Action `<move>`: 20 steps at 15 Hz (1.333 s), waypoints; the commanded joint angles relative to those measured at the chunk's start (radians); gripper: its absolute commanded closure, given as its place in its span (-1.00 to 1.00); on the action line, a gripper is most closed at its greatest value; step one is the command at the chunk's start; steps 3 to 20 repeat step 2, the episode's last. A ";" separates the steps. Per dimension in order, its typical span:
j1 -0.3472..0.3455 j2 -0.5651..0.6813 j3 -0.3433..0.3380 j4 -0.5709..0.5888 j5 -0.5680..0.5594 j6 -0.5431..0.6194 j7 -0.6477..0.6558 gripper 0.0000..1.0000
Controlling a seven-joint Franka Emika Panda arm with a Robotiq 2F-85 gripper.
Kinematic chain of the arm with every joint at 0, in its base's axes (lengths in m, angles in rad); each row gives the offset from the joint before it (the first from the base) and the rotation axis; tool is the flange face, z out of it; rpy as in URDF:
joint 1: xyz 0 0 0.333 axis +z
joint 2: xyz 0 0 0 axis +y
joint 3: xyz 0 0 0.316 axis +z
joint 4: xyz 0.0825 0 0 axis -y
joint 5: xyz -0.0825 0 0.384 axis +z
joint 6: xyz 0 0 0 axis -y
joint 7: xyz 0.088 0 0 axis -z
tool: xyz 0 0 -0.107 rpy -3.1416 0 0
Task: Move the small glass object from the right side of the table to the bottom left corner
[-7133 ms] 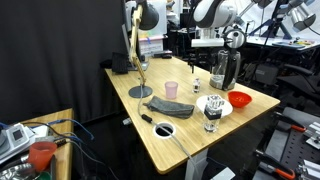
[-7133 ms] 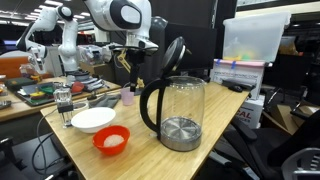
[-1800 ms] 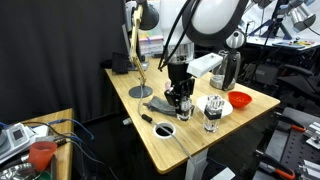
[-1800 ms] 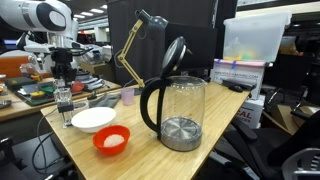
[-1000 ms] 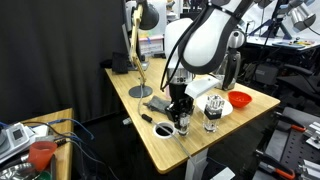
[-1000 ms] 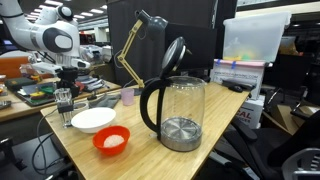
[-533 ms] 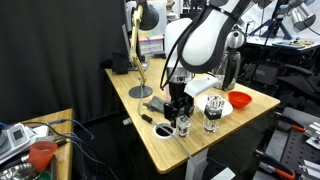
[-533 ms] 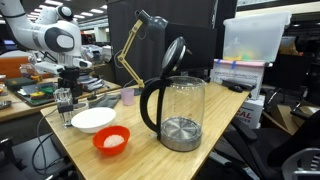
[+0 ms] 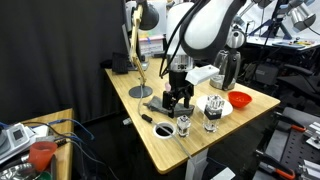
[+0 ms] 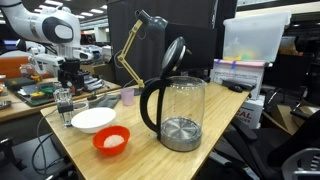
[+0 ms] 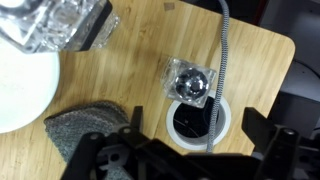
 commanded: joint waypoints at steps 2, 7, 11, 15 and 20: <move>0.000 0.000 0.001 -0.001 0.000 -0.002 -0.001 -1.00; 0.000 0.000 0.001 -0.001 0.000 -0.002 -0.001 -1.00; 0.000 0.000 0.001 -0.001 0.000 -0.002 -0.001 -1.00; 0.000 0.000 0.001 -0.001 0.000 -0.002 -0.001 -1.00; 0.000 0.000 0.001 -0.001 0.000 -0.002 -0.001 -1.00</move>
